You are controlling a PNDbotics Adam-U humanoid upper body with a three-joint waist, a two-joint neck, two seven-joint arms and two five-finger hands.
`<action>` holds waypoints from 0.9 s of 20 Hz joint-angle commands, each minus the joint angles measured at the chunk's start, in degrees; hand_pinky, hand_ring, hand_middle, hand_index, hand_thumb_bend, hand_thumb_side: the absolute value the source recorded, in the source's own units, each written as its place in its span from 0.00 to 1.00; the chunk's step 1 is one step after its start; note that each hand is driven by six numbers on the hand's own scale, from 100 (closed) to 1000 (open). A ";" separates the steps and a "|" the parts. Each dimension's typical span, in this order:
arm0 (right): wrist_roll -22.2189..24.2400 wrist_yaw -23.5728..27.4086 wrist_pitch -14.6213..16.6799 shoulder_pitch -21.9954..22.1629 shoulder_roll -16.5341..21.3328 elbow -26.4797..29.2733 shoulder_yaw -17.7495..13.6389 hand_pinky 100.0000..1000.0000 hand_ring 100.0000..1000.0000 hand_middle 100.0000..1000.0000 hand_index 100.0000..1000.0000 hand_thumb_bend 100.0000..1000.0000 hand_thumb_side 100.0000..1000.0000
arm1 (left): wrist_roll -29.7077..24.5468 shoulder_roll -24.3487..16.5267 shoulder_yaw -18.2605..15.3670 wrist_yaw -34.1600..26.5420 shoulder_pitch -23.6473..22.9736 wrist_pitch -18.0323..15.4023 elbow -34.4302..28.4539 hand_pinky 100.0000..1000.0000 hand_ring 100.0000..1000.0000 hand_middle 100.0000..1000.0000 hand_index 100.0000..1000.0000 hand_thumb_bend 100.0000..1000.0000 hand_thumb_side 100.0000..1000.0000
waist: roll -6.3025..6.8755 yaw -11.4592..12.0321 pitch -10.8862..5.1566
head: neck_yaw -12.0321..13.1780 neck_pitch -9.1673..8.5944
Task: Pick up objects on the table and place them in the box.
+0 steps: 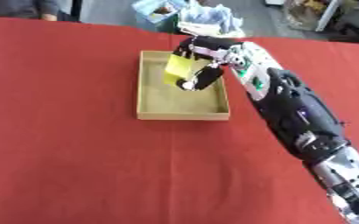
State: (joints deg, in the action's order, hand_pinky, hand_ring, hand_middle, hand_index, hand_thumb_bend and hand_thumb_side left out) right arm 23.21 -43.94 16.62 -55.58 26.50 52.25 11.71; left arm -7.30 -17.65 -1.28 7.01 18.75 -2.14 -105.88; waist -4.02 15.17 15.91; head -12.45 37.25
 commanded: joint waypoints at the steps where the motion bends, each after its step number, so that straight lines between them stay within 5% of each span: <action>1: -2.90 -3.90 0.09 -1.33 -0.01 -3.79 -2.24 0.70 0.77 0.79 0.81 0.22 0.27 | -0.20 -0.24 -0.11 -0.24 0.86 -0.09 -1.21 0.62 0.46 0.53 0.68 0.15 0.58 | 0.52 0.01 -0.88 | -0.37 -0.74; 5: -4.49 -5.25 0.87 -1.21 0.06 -5.09 -2.83 0.71 0.78 0.80 0.97 0.30 0.30 | -0.04 -0.30 -0.29 -0.21 0.69 -0.03 -1.16 0.62 0.46 0.53 0.68 0.15 0.58 | 0.58 -0.55 -0.91 | -0.17 -0.61; 13: -2.58 -2.16 2.64 -1.07 2.36 0.57 -1.18 0.71 0.79 0.81 1.00 0.36 0.33 | 0.43 -0.62 -0.86 0.11 -0.53 0.16 -0.70 0.62 0.46 0.53 0.68 0.15 0.58 | 0.74 -2.94 -2.07 | 1.31 -0.04; 18: -1.44 4.44 3.04 0.24 5.89 8.69 0.08 0.70 0.79 0.80 1.00 0.35 0.34 | 0.93 -1.06 -1.34 0.35 -1.30 0.24 -0.52 0.62 0.46 0.53 0.68 0.15 0.58 | 0.72 -5.24 -2.98 | 3.41 0.69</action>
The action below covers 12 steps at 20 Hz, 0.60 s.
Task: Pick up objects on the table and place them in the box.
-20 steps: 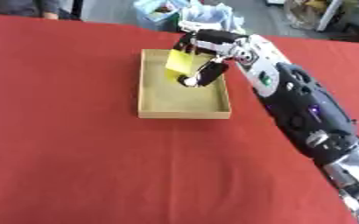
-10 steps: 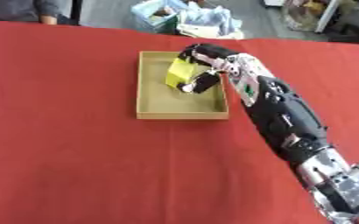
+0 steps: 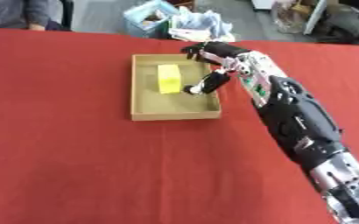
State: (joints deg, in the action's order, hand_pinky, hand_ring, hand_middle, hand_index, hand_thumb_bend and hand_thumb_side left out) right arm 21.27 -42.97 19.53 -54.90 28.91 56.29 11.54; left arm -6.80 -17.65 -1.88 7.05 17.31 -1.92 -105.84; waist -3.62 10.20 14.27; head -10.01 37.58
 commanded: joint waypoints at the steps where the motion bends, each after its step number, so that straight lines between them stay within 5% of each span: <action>1: 0.68 5.66 -0.10 0.21 4.40 6.71 0.49 0.69 0.78 0.80 0.99 0.34 0.35 | 0.56 -1.16 -0.86 0.36 0.00 0.02 -0.53 0.62 0.46 0.53 0.68 0.15 0.58 | 0.32 -0.69 -1.49 | 1.39 0.49; 8: -0.72 26.52 -4.00 8.78 12.28 26.59 1.02 0.64 0.77 0.78 0.98 0.29 0.36 | 1.29 -1.43 -1.58 0.75 -0.79 0.16 -0.12 0.62 0.46 0.53 0.68 0.15 0.58 | 0.67 -3.73 -2.06 | 3.40 1.36; 12: -2.90 33.69 -6.14 16.41 15.23 39.57 -0.22 0.63 0.76 0.77 0.96 0.27 0.37 | 1.60 -1.48 -1.96 1.01 -1.23 0.21 0.11 0.62 0.46 0.53 0.68 0.15 0.58 | 0.98 -5.01 -1.79 | 4.38 2.07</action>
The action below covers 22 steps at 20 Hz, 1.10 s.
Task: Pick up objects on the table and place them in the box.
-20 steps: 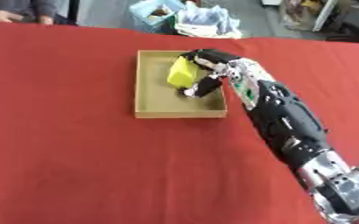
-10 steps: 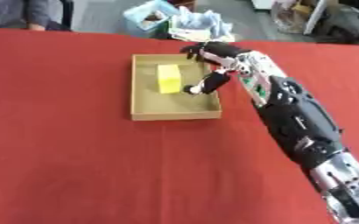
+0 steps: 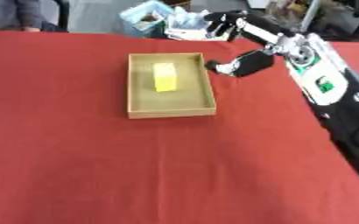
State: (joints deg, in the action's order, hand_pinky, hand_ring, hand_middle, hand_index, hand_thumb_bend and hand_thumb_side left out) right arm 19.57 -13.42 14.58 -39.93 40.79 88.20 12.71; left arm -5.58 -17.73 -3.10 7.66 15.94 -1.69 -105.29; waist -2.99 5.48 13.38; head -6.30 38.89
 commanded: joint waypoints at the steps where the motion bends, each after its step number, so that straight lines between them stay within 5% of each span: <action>1: -1.62 5.08 -1.70 3.20 3.57 10.33 -1.78 0.62 0.76 0.77 0.96 0.27 0.37 | 0.46 -1.41 -0.82 0.47 0.00 -0.01 -0.39 0.62 0.46 0.53 0.68 0.15 0.58 | 0.47 -0.66 -0.82 | 0.95 1.05; 9: -3.43 6.17 -3.39 15.66 2.46 25.00 -4.12 0.62 0.76 0.76 0.94 0.25 0.37 | 0.88 -1.26 -1.43 0.86 -0.77 -0.01 -0.29 0.62 0.46 0.53 0.68 0.16 0.58 | 1.23 -2.76 -0.04 | 2.70 4.15; 22: -4.26 1.96 -2.68 23.10 -1.65 25.88 -3.93 0.60 0.75 0.75 0.92 0.23 0.36 | 0.39 -0.69 -1.43 1.06 -0.96 0.07 -0.26 0.62 0.46 0.53 0.68 0.15 0.59 | 1.34 -3.52 0.35 | 3.47 4.20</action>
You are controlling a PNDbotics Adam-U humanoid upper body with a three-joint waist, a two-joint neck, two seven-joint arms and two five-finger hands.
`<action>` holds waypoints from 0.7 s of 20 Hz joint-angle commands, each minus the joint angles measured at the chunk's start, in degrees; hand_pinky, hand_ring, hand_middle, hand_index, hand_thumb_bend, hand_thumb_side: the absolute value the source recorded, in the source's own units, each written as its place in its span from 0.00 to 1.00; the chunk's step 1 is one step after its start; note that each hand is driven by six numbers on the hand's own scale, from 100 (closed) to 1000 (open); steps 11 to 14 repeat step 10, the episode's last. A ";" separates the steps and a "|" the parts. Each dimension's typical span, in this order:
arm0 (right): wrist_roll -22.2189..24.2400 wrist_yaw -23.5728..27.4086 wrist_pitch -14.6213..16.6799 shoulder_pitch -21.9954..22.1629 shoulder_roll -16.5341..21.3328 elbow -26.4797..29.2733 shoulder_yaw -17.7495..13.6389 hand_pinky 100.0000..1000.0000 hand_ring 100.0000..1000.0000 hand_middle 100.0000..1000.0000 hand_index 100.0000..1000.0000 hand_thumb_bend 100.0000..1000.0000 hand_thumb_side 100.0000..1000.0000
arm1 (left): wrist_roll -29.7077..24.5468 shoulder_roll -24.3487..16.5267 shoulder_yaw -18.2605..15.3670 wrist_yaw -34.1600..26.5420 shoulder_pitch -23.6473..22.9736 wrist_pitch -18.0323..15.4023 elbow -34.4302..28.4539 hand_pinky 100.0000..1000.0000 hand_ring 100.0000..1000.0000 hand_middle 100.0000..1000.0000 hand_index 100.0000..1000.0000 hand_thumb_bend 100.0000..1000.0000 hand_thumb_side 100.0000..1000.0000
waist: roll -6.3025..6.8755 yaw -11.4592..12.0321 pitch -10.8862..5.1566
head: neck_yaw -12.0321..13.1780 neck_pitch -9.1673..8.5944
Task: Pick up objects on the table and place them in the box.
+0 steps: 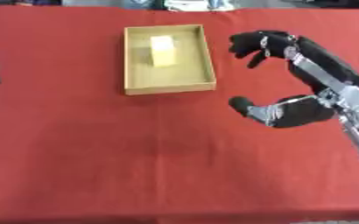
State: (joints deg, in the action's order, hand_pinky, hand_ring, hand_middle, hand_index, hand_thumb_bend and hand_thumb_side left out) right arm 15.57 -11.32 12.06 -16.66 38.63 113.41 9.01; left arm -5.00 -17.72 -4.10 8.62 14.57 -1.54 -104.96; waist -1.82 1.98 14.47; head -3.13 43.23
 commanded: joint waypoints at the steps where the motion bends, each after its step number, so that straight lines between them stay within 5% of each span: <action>1: -0.41 -0.10 -0.17 0.03 0.31 0.50 -0.20 0.60 0.75 0.75 0.91 0.23 0.35 | -0.26 -0.74 -0.41 0.12 0.40 -0.07 -0.58 0.62 0.46 0.53 0.68 0.15 0.59 | 0.20 -0.08 -0.71 | 0.29 -0.18; 14: 0.29 -0.47 -0.06 1.09 -0.19 -0.12 -0.05 0.60 0.75 0.75 0.91 0.22 0.34 | -0.17 -0.73 -0.57 0.23 0.31 -0.05 -0.57 0.62 0.46 0.53 0.68 0.15 0.58 | 0.24 0.01 -0.81 | 0.22 -0.41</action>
